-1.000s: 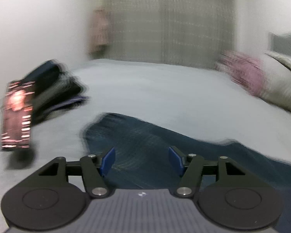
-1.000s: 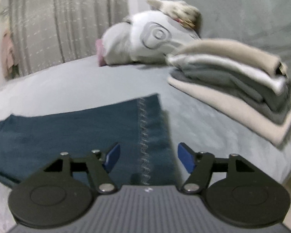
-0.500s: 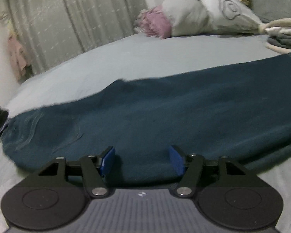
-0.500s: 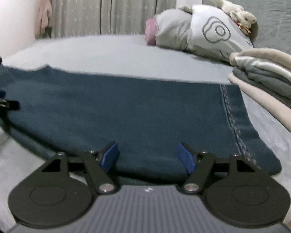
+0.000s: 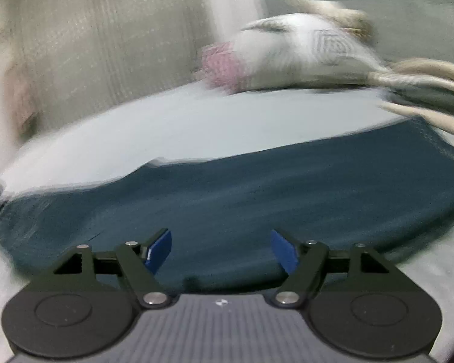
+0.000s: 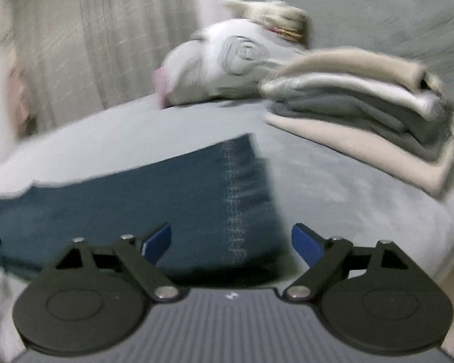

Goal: Fold clothes
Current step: 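Open both tools and release the jeans onto the bed, then grasp the hem cuffs with both tools and lift the legs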

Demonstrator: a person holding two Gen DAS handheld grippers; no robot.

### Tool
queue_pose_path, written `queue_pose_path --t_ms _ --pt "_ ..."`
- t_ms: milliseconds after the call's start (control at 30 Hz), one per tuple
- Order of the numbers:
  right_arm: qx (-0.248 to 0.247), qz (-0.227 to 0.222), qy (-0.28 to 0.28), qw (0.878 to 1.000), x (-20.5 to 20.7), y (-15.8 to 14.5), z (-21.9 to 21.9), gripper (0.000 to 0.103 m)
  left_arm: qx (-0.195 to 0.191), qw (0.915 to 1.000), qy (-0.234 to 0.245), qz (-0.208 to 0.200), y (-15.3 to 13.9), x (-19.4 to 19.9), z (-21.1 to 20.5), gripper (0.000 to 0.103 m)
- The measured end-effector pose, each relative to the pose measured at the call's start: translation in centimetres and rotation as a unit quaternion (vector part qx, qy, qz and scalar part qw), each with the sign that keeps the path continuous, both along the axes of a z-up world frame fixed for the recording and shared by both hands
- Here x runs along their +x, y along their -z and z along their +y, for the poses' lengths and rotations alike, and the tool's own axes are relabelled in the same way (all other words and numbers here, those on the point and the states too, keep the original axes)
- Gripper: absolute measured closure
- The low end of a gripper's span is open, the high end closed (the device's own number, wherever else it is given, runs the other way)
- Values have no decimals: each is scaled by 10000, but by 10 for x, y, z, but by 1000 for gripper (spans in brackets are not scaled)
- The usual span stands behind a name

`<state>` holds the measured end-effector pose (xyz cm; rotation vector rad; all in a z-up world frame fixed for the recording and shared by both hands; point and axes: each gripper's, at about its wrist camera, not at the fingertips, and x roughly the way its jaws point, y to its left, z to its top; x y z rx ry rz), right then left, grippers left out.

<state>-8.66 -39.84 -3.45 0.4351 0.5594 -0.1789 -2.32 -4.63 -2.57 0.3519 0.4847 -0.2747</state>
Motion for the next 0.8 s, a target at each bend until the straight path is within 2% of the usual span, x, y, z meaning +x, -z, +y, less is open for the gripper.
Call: queue_pose_path --t_ms 33,67,100,200,333,467,600,800 --pt "357 44 115 9993 -1 3 -13 19 64 9997 218 -34 3 -3 -13 28" --pt "1037 90 267 9942 -4 11 -31 20 157 9987 482 -30 9 -6 -30 28" --pt "1468 103 255 9888 -4 18 -41 20 256 9968 754 -18 16 -10 -48 28" --pt "2743 38 30 9616 -3 40 -63 22 459 9897 1355 -87 30 -16 -84 28" --pt "3103 13 19 9506 -3 49 -68 34 570 9770 2030 -308 45 -19 -124 28" --pt "3453 53 -42 9385 -1 58 -69 48 389 9682 2451 -312 53 -19 -165 28" --pt "3496 95 -126 9368 14 63 -67 65 332 9608 2739 -262 58 -26 -194 28" --pt "3339 -187 -331 9419 9 43 -63 70 668 9565 2754 -693 64 -38 -232 28"
